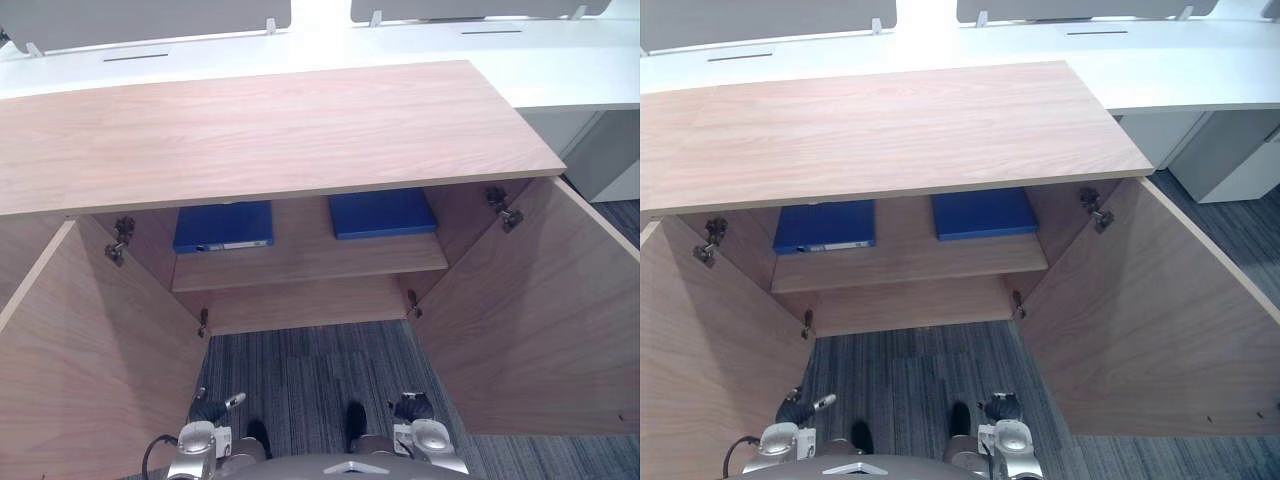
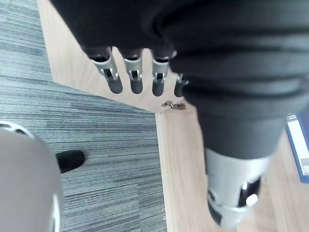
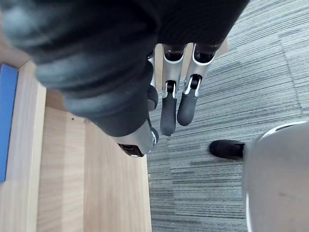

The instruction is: Walk over to the cabinet, pick up the folder, carry it to the office cabinet, place the folder inside the office cabinet, then close the office cabinet door

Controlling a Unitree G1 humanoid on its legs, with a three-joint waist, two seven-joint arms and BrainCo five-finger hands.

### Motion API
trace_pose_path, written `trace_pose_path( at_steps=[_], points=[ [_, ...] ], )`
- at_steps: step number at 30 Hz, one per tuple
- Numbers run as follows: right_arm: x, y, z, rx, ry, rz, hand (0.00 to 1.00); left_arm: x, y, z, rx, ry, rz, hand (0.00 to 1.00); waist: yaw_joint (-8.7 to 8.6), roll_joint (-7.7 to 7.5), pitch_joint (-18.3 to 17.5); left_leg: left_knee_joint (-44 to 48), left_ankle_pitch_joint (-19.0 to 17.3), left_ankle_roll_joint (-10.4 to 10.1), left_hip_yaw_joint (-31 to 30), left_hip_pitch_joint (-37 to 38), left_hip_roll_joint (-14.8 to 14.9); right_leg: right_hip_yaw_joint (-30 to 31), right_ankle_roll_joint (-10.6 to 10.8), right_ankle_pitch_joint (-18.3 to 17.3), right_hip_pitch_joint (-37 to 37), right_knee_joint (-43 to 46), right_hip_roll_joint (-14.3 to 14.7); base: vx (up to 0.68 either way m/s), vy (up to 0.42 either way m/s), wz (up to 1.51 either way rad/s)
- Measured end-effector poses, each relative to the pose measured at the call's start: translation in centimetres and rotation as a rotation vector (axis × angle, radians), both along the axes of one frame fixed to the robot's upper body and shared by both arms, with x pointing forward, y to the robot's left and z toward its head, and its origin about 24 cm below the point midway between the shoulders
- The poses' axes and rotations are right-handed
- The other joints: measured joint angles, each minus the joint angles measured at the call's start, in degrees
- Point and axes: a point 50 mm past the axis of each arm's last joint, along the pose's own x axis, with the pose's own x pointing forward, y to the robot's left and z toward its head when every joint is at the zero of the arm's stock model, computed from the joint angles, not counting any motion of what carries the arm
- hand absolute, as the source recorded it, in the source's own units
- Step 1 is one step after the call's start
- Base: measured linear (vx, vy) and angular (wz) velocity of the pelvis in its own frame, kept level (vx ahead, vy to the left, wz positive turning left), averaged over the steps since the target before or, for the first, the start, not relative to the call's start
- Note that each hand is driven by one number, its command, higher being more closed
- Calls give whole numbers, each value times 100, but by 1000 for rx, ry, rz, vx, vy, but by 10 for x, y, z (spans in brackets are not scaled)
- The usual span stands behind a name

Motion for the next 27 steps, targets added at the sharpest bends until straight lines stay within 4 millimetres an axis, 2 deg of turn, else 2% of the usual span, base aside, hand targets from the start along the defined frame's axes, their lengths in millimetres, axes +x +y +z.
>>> trace_pose_path(
  at_steps=[6, 11, 15, 18, 20, 24, 25, 27],
  points=[
    [-11, -3, -6, 13, 59, -54, 0, -7, 1, -4, -9, 39, 9, 0, -9, -93, -161, -429, 0, 11, -213, 294, -159, 224, 11, -8, 92, -97, -11, -40, 11, -21],
    [-19, -8, -10, 27, 89, -121, 0, -10, 0, -7, -21, 64, -1, 0, -41, -99, -283, -716, 14, 19, -266, 488, -248, 281, 42, -24, 127, -97, -6, 17, 21, -8],
    [-23, -12, -11, 30, 91, -170, 0, -12, 0, -8, -23, 75, -2, 0, -77, -97, -290, -762, 75, 19, -231, 624, -252, 388, 143, -27, 196, -73, 37, 79, 12, -12],
    [-26, -20, -10, 39, 81, -248, 0, -11, 1, -8, -21, 79, -2, 0, -112, -113, -298, -663, -31, 107, -20, 722, -252, 612, 122, 10, 178, -60, 67, 95, 26, -37],
    [-23, -28, -5, 40, 42, -310, 0, -11, 3, -7, -17, 77, -3, 0, -141, -109, -301, -516, -197, 109, 153, 758, -241, 761, 123, 7, 178, -60, 92, 52, 23, -49],
    [-12, -59, 20, -8, -137, -441, 0, -1, 10, -3, 2, 48, -11, 0, -313, -55, -336, -233, -476, 135, 433, 707, -217, 1034, 120, 5, 79, -60, 118, 15, 13, -40],
    [-11, -75, 33, -37, -214, -524, 0, 5, 12, -1, 6, 34, -17, 0, -401, -40, -343, -166, -538, 143, 508, 694, -216, 1093, 119, 5, 57, -60, 118, -11, 0, -22],
    [-10, -93, 47, -74, -294, -610, 0, 10, 13, 2, 9, 12, -22, 0, -475, -13, -361, -125, -592, 150, 546, 694, -212, 1122, 114, 1, 46, -60, 126, -23, -10, -16]
  ],
)
